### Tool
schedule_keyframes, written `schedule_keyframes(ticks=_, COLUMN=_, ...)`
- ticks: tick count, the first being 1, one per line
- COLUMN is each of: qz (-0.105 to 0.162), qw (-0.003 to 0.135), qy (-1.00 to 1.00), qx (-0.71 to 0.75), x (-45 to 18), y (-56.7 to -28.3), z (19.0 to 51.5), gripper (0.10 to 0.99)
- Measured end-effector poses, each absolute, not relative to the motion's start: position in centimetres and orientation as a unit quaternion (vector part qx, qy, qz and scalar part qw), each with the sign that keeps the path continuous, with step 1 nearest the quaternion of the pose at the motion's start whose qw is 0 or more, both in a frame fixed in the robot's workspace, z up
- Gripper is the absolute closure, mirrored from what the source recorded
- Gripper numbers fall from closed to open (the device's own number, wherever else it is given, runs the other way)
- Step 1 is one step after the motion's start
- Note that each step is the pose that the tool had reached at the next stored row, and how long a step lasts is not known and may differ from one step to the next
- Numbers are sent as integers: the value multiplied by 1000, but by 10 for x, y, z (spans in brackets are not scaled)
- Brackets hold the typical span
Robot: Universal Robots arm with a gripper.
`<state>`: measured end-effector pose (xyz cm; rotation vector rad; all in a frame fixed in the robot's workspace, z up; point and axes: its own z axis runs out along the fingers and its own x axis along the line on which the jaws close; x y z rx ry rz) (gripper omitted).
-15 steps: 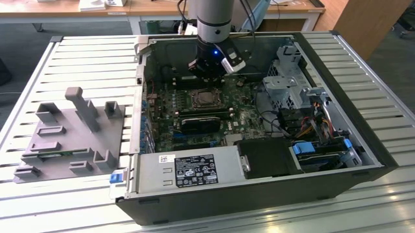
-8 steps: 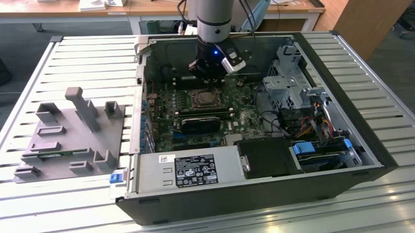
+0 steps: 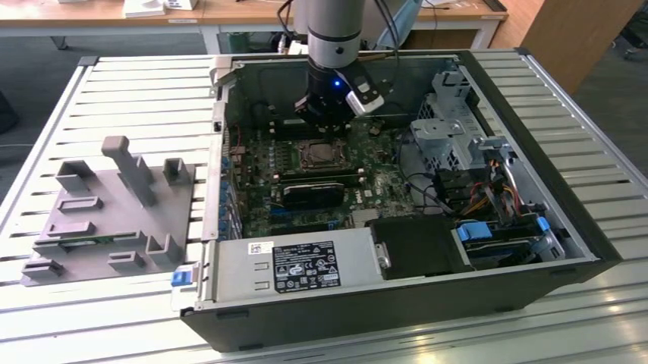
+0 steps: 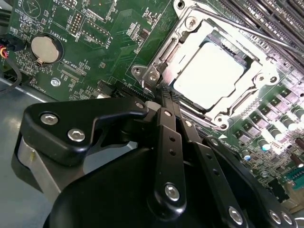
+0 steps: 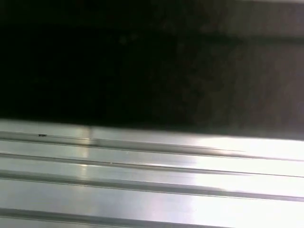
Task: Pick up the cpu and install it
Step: 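Install the first cpu locking lever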
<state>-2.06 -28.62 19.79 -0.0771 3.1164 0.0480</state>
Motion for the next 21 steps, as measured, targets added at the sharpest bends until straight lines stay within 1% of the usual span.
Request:
schedule_keyframes(ticks=4, qz=16, qw=12, qy=999, qx=-25, x=-21, y=-286, z=197, gripper=980)
schedule_keyframes(ticks=9, qz=31, qw=12, qy=999, qx=-25, x=-21, y=-285, z=197, gripper=980)
schedule_keyframes(ticks=15, qz=32, qw=12, qy=999, qx=-25, x=-20, y=-285, z=206, gripper=980)
schedule_keyframes(ticks=21, qz=32, qw=12, qy=999, qx=-25, x=-20, y=-288, z=206, gripper=980)
